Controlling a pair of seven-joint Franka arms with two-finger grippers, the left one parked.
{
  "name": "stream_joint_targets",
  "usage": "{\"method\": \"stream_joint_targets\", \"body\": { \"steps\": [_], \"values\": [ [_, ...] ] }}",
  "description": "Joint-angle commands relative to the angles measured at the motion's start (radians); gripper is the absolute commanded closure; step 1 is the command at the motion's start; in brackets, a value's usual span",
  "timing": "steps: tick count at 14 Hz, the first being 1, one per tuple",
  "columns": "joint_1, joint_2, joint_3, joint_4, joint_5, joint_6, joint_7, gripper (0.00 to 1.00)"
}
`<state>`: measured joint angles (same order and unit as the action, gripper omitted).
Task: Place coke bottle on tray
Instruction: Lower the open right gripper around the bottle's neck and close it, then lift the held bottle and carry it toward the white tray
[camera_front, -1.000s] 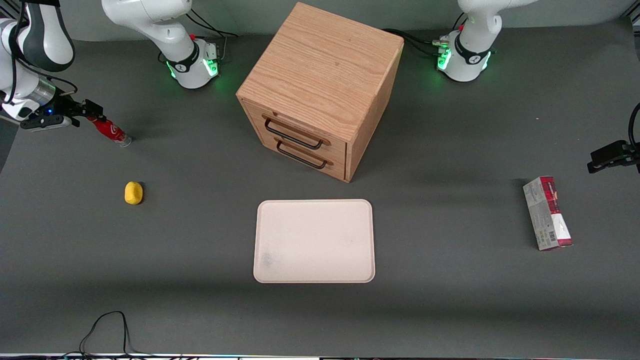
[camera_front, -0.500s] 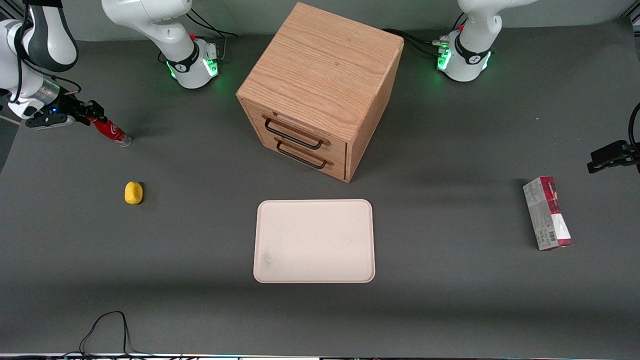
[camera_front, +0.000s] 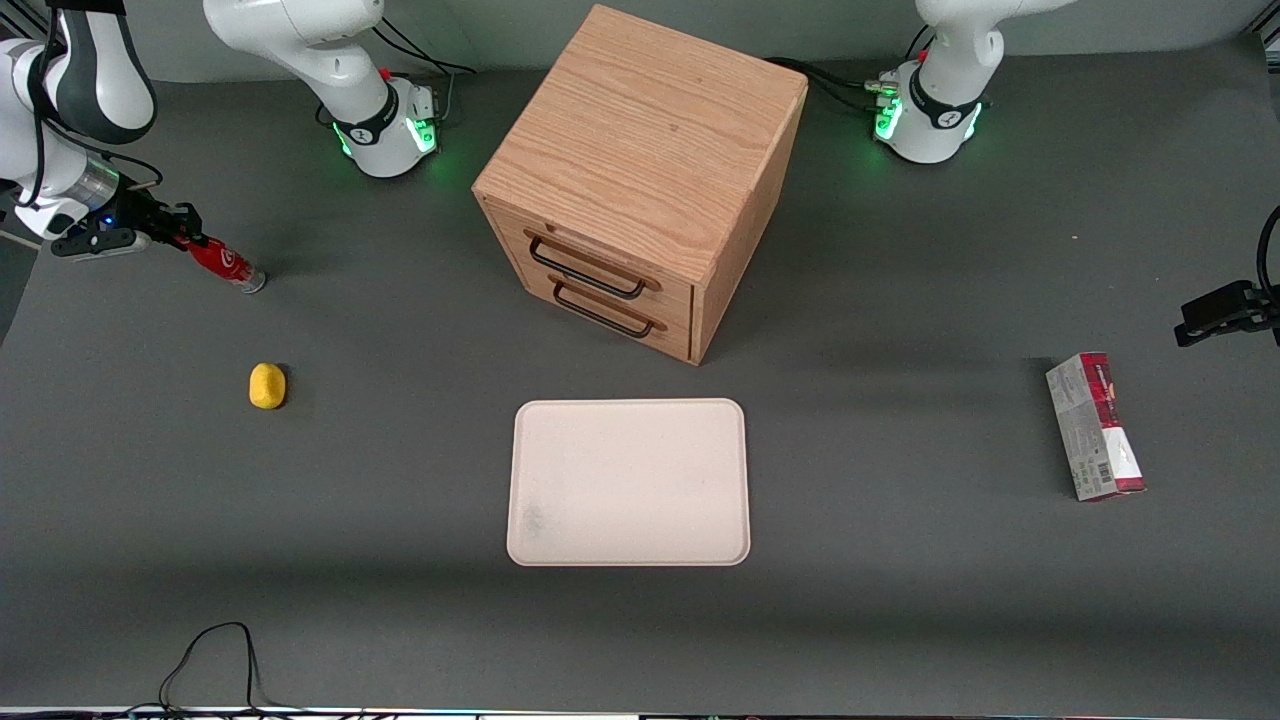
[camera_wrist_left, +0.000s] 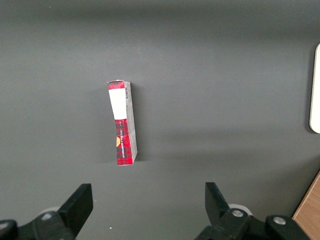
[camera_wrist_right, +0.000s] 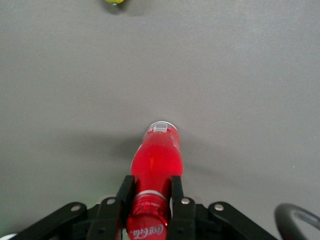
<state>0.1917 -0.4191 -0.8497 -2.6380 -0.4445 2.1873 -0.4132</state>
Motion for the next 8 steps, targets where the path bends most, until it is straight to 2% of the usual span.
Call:
{"method": "stream_joint_targets", "body": {
  "steps": [1,4,7,8],
  "values": [
    [0.012,-0.009,0.186,0.139,0.062,-0.18,0.117,1.0],
    [0.008,0.07,0.407,0.376,0.272,-0.372,0.148,1.0],
    [0.008,0.259,0.55,0.751,0.423,-0.608,0.188,1.0],
    [0.006,0.317,0.587,0.865,0.455,-0.665,0.215,1.0]
  ]
}}
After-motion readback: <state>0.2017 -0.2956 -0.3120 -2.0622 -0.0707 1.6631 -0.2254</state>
